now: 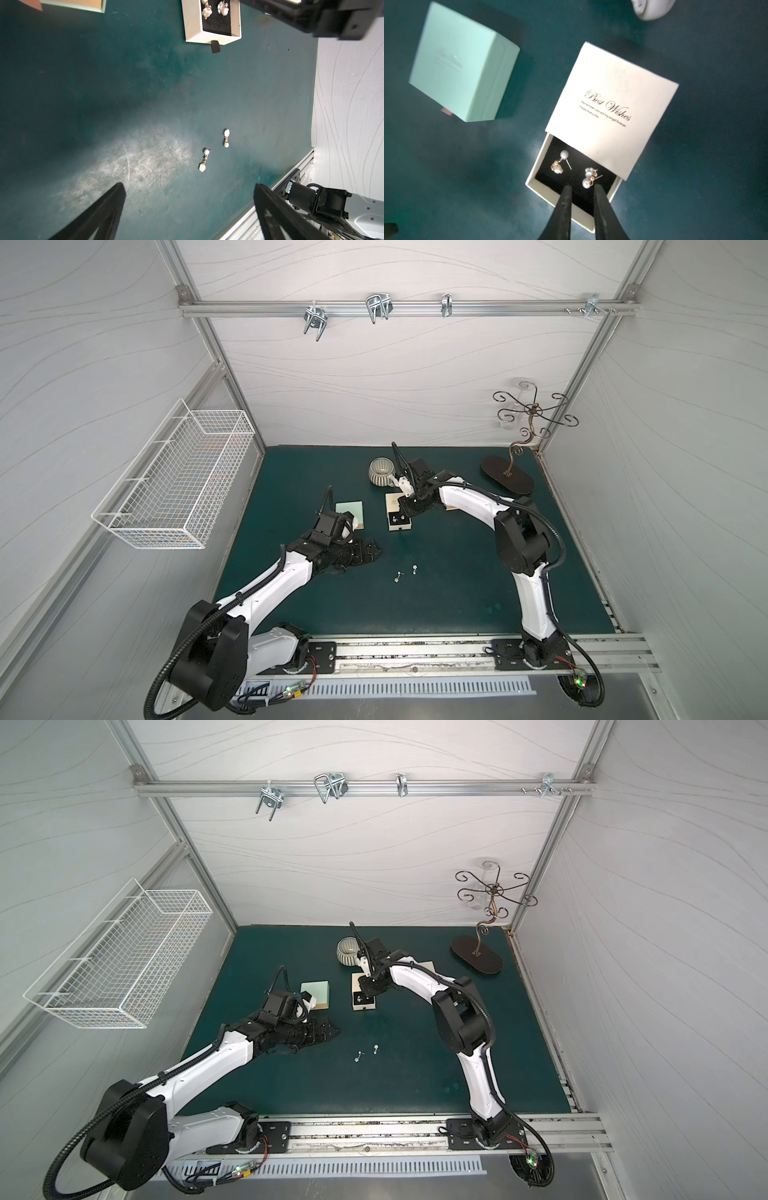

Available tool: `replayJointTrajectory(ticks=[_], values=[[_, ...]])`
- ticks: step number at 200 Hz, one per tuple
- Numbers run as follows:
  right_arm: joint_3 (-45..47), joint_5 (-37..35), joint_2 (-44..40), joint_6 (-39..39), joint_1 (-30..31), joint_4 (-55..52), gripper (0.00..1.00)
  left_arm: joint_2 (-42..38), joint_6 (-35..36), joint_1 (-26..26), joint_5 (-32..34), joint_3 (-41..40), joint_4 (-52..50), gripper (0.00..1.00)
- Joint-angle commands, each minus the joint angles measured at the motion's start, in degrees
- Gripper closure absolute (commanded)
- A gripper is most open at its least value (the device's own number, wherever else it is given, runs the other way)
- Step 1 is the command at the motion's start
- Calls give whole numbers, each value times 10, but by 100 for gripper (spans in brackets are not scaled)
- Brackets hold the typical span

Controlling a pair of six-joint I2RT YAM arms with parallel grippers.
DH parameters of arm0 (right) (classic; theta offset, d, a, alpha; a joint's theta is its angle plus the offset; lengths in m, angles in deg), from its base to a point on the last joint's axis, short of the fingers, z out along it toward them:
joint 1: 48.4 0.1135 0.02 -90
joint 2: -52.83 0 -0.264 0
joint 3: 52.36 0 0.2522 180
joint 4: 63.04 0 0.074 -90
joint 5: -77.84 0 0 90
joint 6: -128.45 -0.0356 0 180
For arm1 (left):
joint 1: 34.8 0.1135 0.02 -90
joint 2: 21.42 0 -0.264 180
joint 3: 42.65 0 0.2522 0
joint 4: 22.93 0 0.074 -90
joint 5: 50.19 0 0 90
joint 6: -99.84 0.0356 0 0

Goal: Place the earrings into the drawer-style jewelry box
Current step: Insert the earring into the inner lining, then close the drawer of the jewelry box.

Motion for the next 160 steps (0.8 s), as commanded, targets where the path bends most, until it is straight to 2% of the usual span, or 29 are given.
replayJointTrajectory(ticks=[1, 45, 74, 111, 142, 160], values=[[58, 21, -89, -30, -19, 59, 77, 16, 14, 0, 6, 52, 1, 1], [253, 34, -229, -103, -42, 225, 75, 74, 43, 0, 10, 135, -15, 1], [358, 39, -280, -152, -41, 323, 75, 130, 65, 0, 32, 208, -28, 1], [446, 36, -295, -220, -29, 438, 74, 225, 90, 1, 40, 315, -50, 1], [469, 13, -279, -251, 4, 490, 74, 297, 103, 1, 29, 375, -50, 1], [481, 1, -266, -279, 18, 518, 74, 334, 113, 1, 47, 412, -72, 1]])
